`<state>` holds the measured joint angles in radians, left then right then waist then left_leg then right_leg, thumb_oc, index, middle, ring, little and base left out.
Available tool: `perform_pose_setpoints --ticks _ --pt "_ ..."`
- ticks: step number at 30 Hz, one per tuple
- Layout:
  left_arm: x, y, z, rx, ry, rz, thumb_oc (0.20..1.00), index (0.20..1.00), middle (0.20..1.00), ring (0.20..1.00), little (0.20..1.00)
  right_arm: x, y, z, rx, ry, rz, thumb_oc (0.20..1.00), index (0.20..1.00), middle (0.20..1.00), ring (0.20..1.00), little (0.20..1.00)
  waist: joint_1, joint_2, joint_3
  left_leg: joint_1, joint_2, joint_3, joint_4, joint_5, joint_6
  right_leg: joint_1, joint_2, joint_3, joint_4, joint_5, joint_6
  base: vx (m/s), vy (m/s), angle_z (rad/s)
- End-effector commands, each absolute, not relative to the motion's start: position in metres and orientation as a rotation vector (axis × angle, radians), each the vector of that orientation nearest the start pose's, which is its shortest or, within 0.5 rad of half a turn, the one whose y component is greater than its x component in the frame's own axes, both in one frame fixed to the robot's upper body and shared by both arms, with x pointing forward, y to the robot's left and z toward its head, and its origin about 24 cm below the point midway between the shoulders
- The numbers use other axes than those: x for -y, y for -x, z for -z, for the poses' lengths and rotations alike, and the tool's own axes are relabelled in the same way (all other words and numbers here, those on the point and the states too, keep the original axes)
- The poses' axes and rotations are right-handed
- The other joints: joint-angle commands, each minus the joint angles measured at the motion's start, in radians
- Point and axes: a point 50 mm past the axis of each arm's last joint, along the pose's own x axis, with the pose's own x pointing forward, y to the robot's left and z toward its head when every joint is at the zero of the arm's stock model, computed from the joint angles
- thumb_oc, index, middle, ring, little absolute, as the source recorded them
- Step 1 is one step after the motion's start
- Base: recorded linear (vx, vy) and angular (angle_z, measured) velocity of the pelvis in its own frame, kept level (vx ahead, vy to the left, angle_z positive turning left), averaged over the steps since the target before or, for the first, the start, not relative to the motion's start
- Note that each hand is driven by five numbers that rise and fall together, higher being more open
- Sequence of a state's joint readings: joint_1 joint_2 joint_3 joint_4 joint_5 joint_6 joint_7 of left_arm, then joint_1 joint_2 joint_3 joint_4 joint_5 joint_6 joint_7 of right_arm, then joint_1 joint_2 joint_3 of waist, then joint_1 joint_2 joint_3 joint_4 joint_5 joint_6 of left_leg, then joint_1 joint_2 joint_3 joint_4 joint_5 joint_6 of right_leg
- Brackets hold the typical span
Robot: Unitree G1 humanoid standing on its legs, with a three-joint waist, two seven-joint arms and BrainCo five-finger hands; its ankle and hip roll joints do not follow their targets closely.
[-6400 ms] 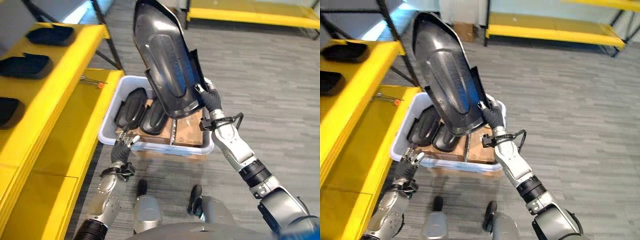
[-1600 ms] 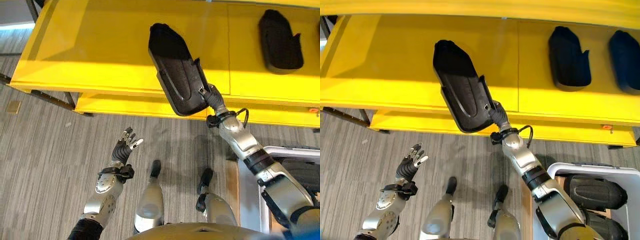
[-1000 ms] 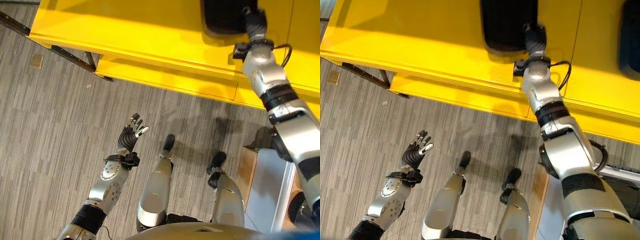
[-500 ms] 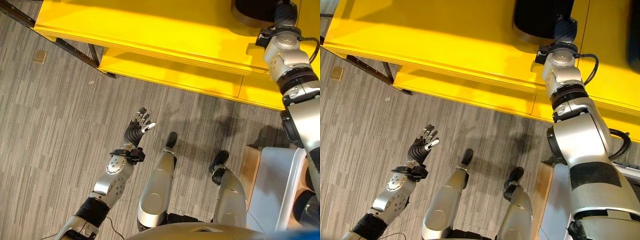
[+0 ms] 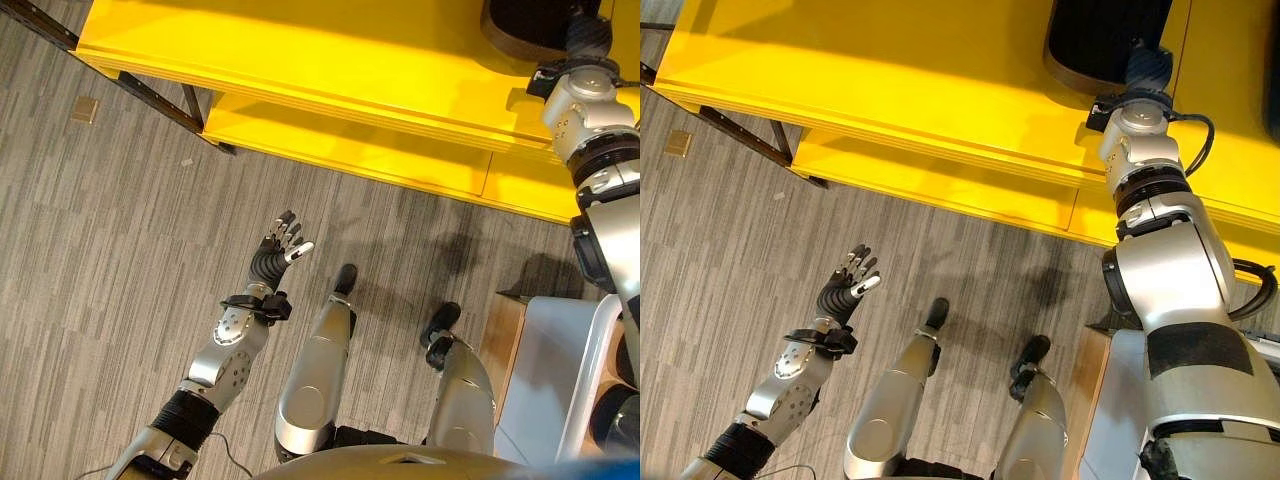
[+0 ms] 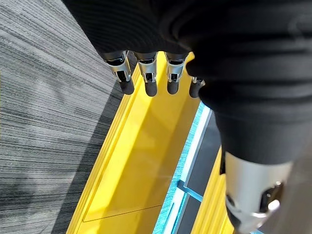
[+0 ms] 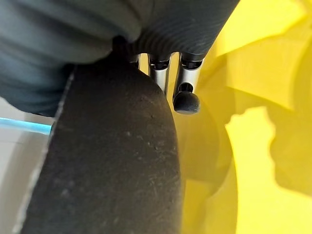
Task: Move parts from the plastic box to the shelf.
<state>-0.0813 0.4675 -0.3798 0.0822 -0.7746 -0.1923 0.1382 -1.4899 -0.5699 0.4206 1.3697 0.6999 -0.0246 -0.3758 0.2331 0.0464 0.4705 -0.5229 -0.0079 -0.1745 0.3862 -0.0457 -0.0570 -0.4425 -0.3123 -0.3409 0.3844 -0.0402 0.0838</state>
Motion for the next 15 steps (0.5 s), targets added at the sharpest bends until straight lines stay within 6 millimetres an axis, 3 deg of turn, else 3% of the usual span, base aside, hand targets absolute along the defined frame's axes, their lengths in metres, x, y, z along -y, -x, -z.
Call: perform_pose_setpoints --ticks 1,2,3,4,5,7,15 --pt "-0.172 -0.255 -0.060 0.041 0.279 0.160 1.000 1.000 1.000 1.000 1.000 0.251 -0.402 -0.356 0.394 0.069 0.545 0.200 0.200 0.200 0.200 0.200 0.013 -0.015 -0.014 0.010 0.032 0.043 0.063 -0.103 0.015 0.063 0.009 0.056 -0.012 -0.052 0.036 0.07 -0.040 0.00" --pt "-0.172 -0.255 -0.059 0.040 0.280 0.159 1.000 1.000 1.000 1.000 1.000 0.251 -0.402 -0.356 0.393 0.069 0.544 0.200 0.200 0.200 0.200 0.200 0.014 -0.015 -0.018 0.022 0.036 0.040 0.063 -0.126 0.012 0.071 0.014 0.062 -0.007 -0.072 0.043 0.00 0.000 0.00" --pt "-0.172 -0.255 -0.060 0.040 0.277 0.161 1.000 1.000 1.000 1.000 1.000 0.249 -0.402 -0.357 0.397 0.092 0.542 0.200 0.200 0.200 0.200 0.200 0.015 -0.015 -0.012 0.010 0.033 0.041 0.060 -0.099 0.014 0.064 0.010 0.053 -0.015 -0.050 0.036 0.06 -0.041 0.00" --pt "-0.172 -0.255 -0.060 0.040 0.277 0.157 1.000 1.000 1.000 1.000 1.000 0.246 -0.403 -0.357 0.398 0.098 0.536 0.200 0.200 0.200 0.200 0.200 0.016 -0.016 -0.015 0.022 0.039 0.037 0.060 -0.124 0.010 0.074 0.016 0.059 -0.009 -0.071 0.043 -0.10 0.005 0.00" --pt "-0.172 -0.255 -0.060 0.041 0.277 0.159 1.000 1.000 1.000 1.000 1.000 0.247 -0.403 -0.358 0.400 0.098 0.537 0.200 0.200 0.200 0.200 0.200 0.015 -0.016 -0.011 0.010 0.034 0.039 0.059 -0.098 0.014 0.065 0.011 0.053 -0.015 -0.049 0.035 0.06 -0.040 -0.01" --pt "-0.172 -0.256 -0.060 0.041 0.274 0.160 1.000 1.000 1.000 1.000 1.000 0.243 -0.404 -0.357 0.397 0.109 0.528 0.200 0.200 0.200 0.200 0.200 0.017 -0.017 -0.014 0.022 0.039 0.037 0.056 -0.121 0.010 0.075 0.018 0.057 -0.010 -0.072 0.042 0.03 -0.020 0.01" --pt "-0.171 -0.257 -0.062 0.048 0.271 0.168 1.000 1.000 1.000 1.000 1.000 0.240 -0.404 -0.359 0.399 0.120 0.531 0.200 0.200 0.200 0.200 0.200 0.018 -0.017 -0.013 0.018 0.041 0.031 0.053 -0.116 0.006 0.077 0.020 0.046 -0.012 -0.073 0.042 0.00 0.000 0.00"
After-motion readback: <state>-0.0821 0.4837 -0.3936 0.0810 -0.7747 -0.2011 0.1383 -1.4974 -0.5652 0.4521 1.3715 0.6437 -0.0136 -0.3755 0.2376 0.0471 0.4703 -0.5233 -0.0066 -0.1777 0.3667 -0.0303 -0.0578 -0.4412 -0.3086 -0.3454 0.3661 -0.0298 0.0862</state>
